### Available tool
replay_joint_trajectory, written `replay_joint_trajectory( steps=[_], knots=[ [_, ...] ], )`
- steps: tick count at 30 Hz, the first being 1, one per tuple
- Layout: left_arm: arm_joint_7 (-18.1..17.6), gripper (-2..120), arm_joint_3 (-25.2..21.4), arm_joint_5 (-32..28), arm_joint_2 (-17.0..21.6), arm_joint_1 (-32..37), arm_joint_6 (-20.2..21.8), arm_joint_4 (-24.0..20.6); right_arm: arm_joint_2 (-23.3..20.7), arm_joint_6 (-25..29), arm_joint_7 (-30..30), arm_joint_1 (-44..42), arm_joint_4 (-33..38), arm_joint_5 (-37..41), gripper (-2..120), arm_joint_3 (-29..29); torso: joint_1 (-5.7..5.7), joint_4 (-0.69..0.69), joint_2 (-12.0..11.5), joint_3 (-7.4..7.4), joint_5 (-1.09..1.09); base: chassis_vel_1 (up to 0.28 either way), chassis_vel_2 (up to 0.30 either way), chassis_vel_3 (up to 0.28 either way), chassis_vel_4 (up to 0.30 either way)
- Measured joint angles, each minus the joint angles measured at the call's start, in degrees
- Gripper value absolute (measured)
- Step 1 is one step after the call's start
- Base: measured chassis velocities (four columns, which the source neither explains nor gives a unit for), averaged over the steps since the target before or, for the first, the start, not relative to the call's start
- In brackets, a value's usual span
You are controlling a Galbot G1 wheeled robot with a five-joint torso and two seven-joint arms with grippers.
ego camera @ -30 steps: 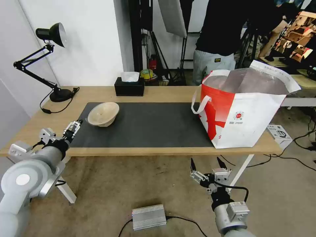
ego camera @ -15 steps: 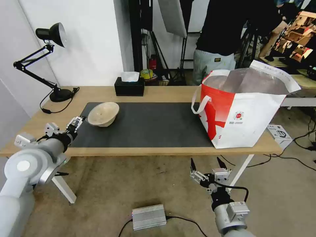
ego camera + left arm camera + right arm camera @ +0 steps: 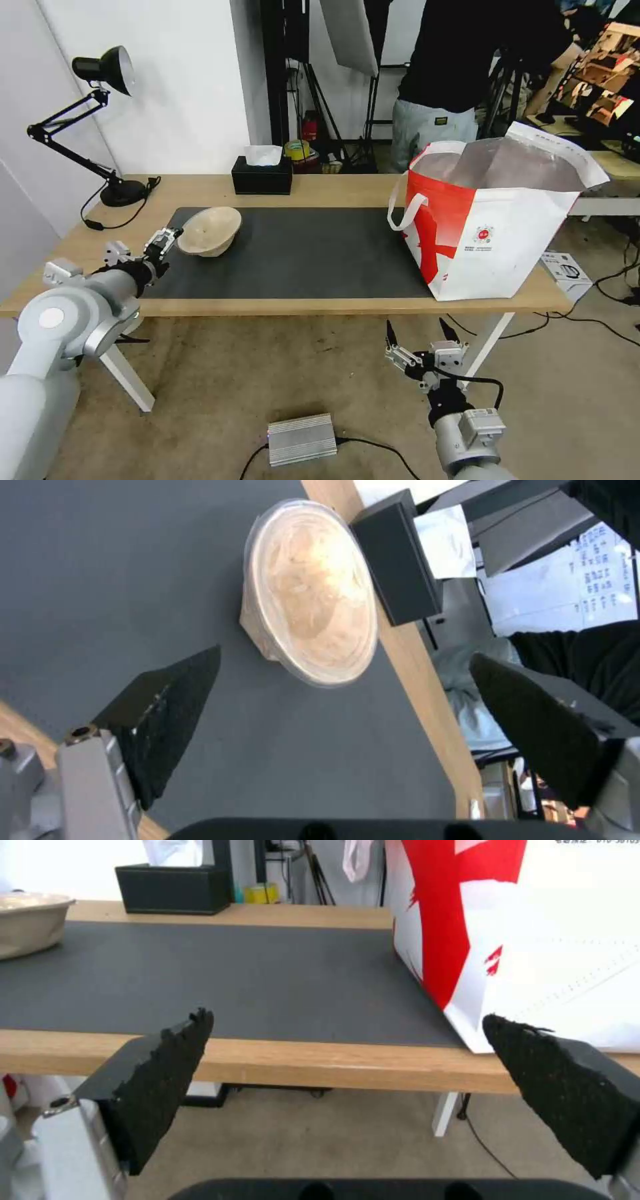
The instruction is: Pick up the trash from the table and place it into the takeout bag.
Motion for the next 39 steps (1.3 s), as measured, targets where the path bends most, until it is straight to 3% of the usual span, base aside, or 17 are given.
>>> replay_joint_trajectory(
  steps=[14,29,39],
  knots=[
    [-0.03,100,2.95,1.59,-1.84,-3.8,0.27,4.58,0.0,0.0,0.0,0.0,0.0,0.0,100,0.0,0.0,0.0,0.0,0.0,0.0,0.0,0.0,0.0,0.0],
    [0.19,100,4.81,4.0,-1.24,-7.03,0.09,10.48,0.0,0.0,0.0,0.0,0.0,0.0,100,0.0,0.0,0.0,0.0,-0.01,0.0,0.0,0.0,0.0,0.0],
    [0.83,100,7.18,5.59,-3.38,-9.82,0.3,14.13,0.0,0.0,0.0,0.0,0.0,0.0,100,0.0,-0.01,0.0,0.0,0.0,0.0,0.0,0.0,0.0,0.0]
  ],
)
